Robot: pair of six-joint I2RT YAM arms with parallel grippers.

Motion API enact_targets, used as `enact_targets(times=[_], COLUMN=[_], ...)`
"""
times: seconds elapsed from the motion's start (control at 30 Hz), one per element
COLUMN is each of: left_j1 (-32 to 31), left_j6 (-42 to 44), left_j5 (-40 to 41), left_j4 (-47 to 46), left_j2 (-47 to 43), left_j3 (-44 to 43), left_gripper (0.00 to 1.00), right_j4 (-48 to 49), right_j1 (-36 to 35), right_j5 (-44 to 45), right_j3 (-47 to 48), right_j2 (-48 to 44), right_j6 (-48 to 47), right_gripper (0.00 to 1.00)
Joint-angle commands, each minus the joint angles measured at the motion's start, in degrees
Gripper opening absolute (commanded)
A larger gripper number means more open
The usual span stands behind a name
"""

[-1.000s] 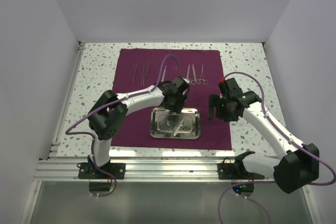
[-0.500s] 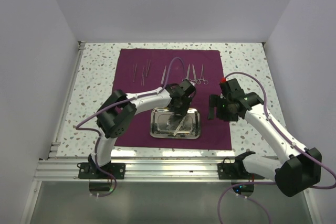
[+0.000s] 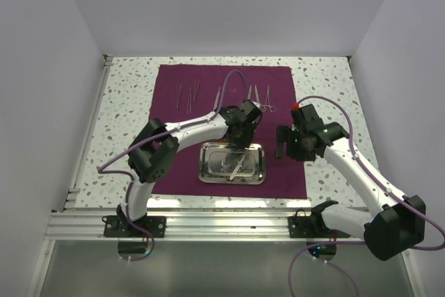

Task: Open and lay out the surgical kit
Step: Pick up the medical item from the container.

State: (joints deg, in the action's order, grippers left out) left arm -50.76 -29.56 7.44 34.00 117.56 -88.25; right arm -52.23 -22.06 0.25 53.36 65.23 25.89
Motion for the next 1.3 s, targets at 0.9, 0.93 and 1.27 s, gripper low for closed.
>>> enact_targets(times=[0.9,0.93,1.27], left_j1=[-3.6,-3.7,-3.6], left_j6=[1.1,1.1,1.0], left_j5=[-1.6,-1.6,-2.8], left_j4=[0.0,0.0,-2.1], left_j2=[2.7,3.0,6.9], left_j3=[-0.5,-0.4,0.7], left_gripper=[0.4,0.4,0.36], right_j4=[0.7,0.7,0.8], right_j1=[-0.1,-0.1,-0.2], right_j5=[-0.4,-0.4,-0.5], right_j3=[0.0,0.0,0.0], right_j2=[1.3,1.3,1.3], right_j6=[-0.6,-0.6,-0.6], right_gripper=[0.79,0.79,0.79])
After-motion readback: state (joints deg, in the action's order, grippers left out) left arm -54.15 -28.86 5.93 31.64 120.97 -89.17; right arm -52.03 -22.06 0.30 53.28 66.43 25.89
